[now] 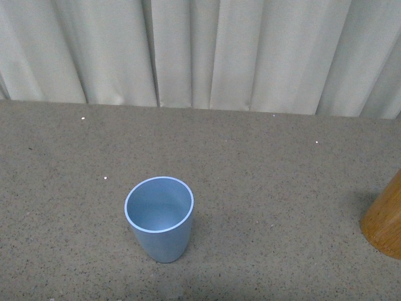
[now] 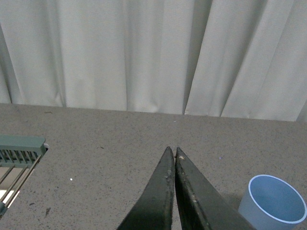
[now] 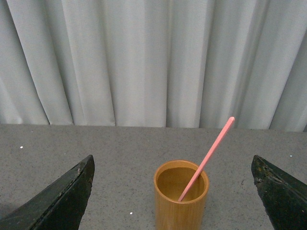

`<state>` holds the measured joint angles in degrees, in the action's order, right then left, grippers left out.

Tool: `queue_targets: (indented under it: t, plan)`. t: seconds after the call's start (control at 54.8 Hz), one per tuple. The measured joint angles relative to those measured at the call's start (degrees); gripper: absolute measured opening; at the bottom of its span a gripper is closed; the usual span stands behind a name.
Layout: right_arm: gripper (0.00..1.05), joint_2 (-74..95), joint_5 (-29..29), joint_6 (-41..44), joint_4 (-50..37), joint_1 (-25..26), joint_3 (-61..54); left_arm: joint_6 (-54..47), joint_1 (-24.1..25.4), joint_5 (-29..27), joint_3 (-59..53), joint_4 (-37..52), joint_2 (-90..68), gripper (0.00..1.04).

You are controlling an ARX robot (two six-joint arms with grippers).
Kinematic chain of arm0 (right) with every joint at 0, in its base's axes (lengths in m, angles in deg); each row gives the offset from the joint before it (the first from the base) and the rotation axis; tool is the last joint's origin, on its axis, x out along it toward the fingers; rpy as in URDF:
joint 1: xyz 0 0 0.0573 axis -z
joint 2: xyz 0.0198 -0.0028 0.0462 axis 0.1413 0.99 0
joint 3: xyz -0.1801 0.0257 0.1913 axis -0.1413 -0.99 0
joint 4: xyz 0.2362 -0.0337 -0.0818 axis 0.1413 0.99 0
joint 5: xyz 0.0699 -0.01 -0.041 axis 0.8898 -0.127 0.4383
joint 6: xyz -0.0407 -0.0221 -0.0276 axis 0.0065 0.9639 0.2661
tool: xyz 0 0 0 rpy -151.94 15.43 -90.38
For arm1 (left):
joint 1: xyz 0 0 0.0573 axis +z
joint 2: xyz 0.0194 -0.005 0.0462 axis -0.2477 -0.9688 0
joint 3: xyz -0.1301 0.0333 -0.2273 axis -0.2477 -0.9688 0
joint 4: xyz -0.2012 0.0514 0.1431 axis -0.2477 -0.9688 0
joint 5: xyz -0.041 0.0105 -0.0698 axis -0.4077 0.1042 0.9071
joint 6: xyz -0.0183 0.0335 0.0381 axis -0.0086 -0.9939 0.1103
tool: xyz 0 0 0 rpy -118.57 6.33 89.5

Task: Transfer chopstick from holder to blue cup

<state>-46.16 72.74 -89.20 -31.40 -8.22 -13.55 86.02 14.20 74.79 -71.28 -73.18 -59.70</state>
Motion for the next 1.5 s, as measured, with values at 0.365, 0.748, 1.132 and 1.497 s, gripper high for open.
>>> queue_targets:
  t: [0.365,0.748,1.132,1.497]
  plan:
    - [0.95,40.02,-25.66,-18.12,-0.46,10.78,19.32,-0.02,-0.02,0.00,0.00,0.00,0.11,0.70]
    - [0.95,64.28,-12.00,-25.16,-1.60,11.47,31.82,-0.09,0.00,0.00,0.00,0.00,0.09,0.98]
    - [0.95,78.34,-13.14,-28.61,-5.46,5.79,33.14,-0.09,0.00,0.00,0.00,0.00,0.09,0.98]
    - [0.95,87.08,-10.38,-29.42,-9.90,8.59,35.65,-0.09,-0.02,0.00,0.00,0.00,0.09,0.98]
